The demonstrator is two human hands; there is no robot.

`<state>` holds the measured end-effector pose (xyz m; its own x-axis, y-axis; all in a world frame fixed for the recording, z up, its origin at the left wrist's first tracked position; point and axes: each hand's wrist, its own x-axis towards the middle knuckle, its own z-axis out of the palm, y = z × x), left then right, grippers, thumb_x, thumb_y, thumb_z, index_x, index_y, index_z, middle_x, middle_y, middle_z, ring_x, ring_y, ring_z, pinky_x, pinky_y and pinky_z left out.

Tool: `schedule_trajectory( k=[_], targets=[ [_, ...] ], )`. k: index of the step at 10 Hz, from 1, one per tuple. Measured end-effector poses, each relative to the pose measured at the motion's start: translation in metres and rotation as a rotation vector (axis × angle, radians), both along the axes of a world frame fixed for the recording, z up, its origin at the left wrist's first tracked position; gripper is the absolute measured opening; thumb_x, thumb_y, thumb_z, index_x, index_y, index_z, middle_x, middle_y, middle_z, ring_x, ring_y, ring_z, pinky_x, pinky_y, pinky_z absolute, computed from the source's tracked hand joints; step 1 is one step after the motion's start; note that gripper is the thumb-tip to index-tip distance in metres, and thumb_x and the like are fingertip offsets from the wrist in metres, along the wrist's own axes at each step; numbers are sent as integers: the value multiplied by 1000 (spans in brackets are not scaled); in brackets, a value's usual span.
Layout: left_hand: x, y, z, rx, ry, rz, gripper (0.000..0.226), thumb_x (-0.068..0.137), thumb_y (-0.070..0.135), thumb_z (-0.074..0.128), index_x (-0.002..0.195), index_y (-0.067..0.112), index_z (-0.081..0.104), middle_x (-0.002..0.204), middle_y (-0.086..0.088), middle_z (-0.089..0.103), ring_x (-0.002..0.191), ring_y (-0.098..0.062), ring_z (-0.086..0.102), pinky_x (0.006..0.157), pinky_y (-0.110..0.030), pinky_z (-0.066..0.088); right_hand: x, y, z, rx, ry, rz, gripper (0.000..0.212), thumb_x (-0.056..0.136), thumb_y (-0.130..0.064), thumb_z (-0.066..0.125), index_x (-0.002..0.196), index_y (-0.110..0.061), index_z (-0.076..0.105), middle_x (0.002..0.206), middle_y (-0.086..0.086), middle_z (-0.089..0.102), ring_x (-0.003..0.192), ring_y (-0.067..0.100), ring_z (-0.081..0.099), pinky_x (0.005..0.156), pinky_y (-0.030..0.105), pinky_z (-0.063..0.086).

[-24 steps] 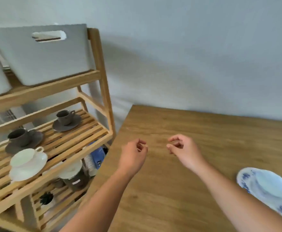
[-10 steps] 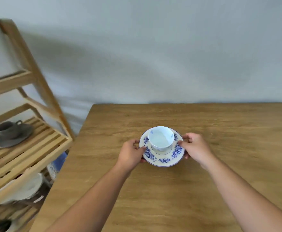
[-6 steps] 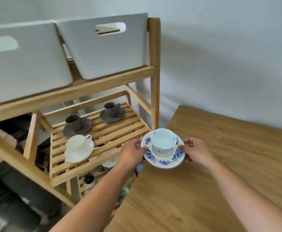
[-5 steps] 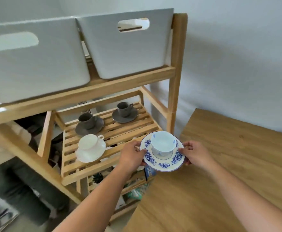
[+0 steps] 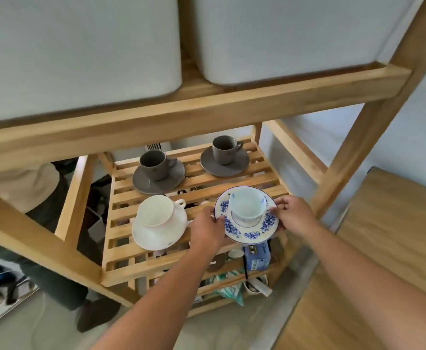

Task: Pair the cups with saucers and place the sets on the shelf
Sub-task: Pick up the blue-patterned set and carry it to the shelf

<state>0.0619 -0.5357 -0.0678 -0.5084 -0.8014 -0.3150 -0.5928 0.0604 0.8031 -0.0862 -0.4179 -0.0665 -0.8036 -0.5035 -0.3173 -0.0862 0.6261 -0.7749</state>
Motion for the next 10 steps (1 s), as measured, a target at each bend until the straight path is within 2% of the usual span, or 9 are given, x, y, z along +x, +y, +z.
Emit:
schedule_trajectory(
  k=[1, 2, 3, 4, 5, 6, 7, 9, 10],
  targets=[
    [-13, -11, -9, 25, 19, 19, 29, 94, 16, 54, 122, 9, 55, 112, -12, 68, 94, -28, 69, 78, -44, 60, -13, -14, -7, 24, 39, -3, 7, 86, -21, 64, 80, -22, 61, 81, 8, 72, 69, 26, 72, 68, 43, 61],
    [-23, -20, -15, 97, 53, 54, 26, 94, 14, 54, 119, 8, 55, 106, -11, 68, 91, -28, 70, 71, -43, 62, -22, -23, -13, 25, 40, -12, 14, 86, -22, 63, 74, -27, 58, 80, 3, 70, 69, 25, 72, 69, 45, 61],
    [-30, -27, -24, 102, 49, 67, 24, 93, 15, 56, 116, 10, 57, 101, -9, 68, 89, -29, 71, 72, -46, 61, -26, -28, -16, 56, 80, -4, 11, 87, -22, 62, 77, -25, 59, 74, -2, 67, 62, 19, 69, 64, 39, 60],
    [-32, -29, -27, 92, 36, 65, 23, 92, 18, 56, 115, 12, 58, 102, -8, 69, 87, -28, 71, 71, -46, 62, -28, -30, -19, 60, 83, -10, 3, 88, -22, 61, 86, -21, 60, 76, 0, 66, 59, 16, 67, 49, 29, 56],
    [-32, -28, -27, 48, 33, 53, 24, 93, 19, 56, 115, 13, 58, 103, -8, 69, 86, -26, 71, 73, -44, 61, -29, -30, -21, 54, 85, -15, 4, 89, -22, 60, 92, -19, 61, 81, 3, 67, 58, 17, 66, 43, 24, 51],
    [-31, -27, -27, 34, 38, 39, 26, 93, 18, 56, 119, 14, 57, 101, -7, 68, 85, -24, 71, 74, -42, 62, -28, -31, -23, 52, 93, -10, 10, 90, -23, 59, 97, -17, 61, 87, 6, 67, 61, 18, 65, 44, 23, 49],
    [-30, -29, -26, 44, 33, 24, 27, 93, 18, 55, 119, 13, 56, 104, -7, 68, 88, -25, 71, 75, -43, 61, -27, -31, -23, 78, 124, 7, 13, 91, -25, 57, 101, -17, 60, 90, 5, 66, 65, 18, 65, 48, 24, 50],
    [-22, -28, -14, 28, -29, -77, 32, 92, 24, 56, 123, 12, 53, 117, -8, 67, 101, -26, 68, 84, -44, 59, -22, -22, -11, 164, 149, 73, 22, 92, -34, 51, 100, -16, 60, 102, 6, 67, 89, 23, 65, 79, 36, 53],
    [-8, -17, -1, -76, -111, -113, 39, 93, 25, 54, 128, 11, 48, 117, -9, 65, 101, -26, 66, 79, -34, 56, -10, -6, 3, 227, 218, 139, 28, 92, -34, 50, 110, -15, 61, 110, 5, 65, 98, 21, 60, 82, 31, 48]
  ],
)
